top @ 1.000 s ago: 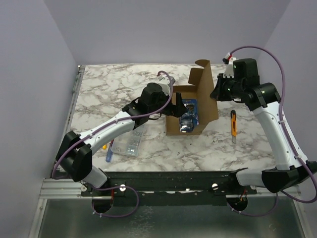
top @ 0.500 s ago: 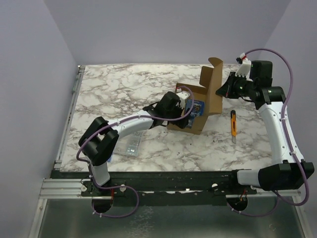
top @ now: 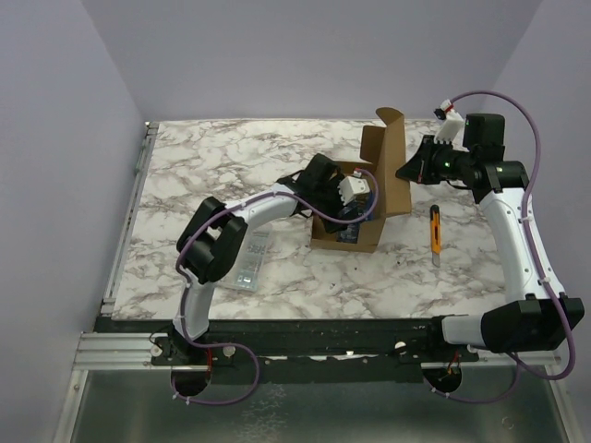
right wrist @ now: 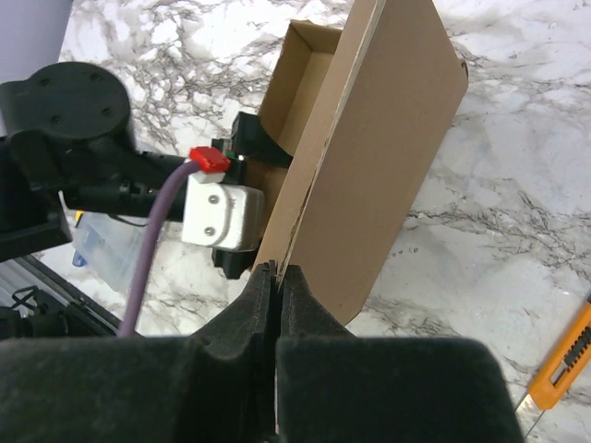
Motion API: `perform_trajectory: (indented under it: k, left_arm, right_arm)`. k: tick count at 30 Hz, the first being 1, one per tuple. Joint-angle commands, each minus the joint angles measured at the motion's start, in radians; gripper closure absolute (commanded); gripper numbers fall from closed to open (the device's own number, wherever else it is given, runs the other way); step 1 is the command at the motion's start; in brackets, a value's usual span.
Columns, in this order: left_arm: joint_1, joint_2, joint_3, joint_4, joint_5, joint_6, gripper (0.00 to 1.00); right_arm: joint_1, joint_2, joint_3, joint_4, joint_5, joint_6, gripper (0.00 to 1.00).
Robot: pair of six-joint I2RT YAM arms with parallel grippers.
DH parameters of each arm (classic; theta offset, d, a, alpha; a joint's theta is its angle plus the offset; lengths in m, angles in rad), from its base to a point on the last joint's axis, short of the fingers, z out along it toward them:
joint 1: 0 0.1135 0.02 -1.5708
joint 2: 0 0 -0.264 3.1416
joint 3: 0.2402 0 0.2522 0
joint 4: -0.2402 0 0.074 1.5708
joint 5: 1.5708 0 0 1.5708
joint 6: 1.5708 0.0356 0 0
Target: Unpack the express box
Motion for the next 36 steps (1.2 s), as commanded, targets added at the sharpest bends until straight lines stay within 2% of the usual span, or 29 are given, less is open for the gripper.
perform_trajectory:
  k: [1,5,13,19,22,25,28,33,36]
  left_arm:
    - [0.016,0.072,0.063,-0.109,0.120,0.160,0.16]
    - [0.011,0.111,0.081,-0.085,0.156,0.166,0.29]
    - [0.008,0.076,-0.002,0.074,0.092,0.127,0.21]
    - [-0.008,0.104,0.024,0.114,0.096,0.103,0.25]
    - [-0.006,0.080,-0.016,0.175,0.070,0.075,0.28]
    - [-0.006,0.034,-0.086,0.295,0.041,0.049,0.22]
    - [-0.005,0.047,-0.071,0.289,0.078,0.079,0.15]
    - [-0.007,0.093,-0.043,0.273,0.136,0.101,0.13]
    - [-0.019,0.106,-0.038,0.282,0.121,0.119,0.12]
  right_arm:
    - [-0.005,0.012,-0.008,-0.056,-0.007,-0.046,1.00]
    - [-0.005,0.011,-0.008,-0.055,-0.005,-0.051,1.00]
    - [-0.005,0.018,0.005,-0.058,0.006,-0.056,1.00]
    - [-0.005,0.023,0.005,-0.050,0.008,-0.052,1.00]
    - [-0.005,0.023,0.003,-0.053,0.017,-0.054,1.00]
    - [-0.005,0.016,-0.002,-0.049,0.023,-0.054,1.00]
    - [-0.005,0.015,-0.005,-0.047,0.018,-0.053,1.00]
    - [-0.005,0.009,-0.006,-0.050,0.020,-0.054,1.00]
    - [-0.005,0.002,-0.011,-0.048,0.024,-0.054,1.00]
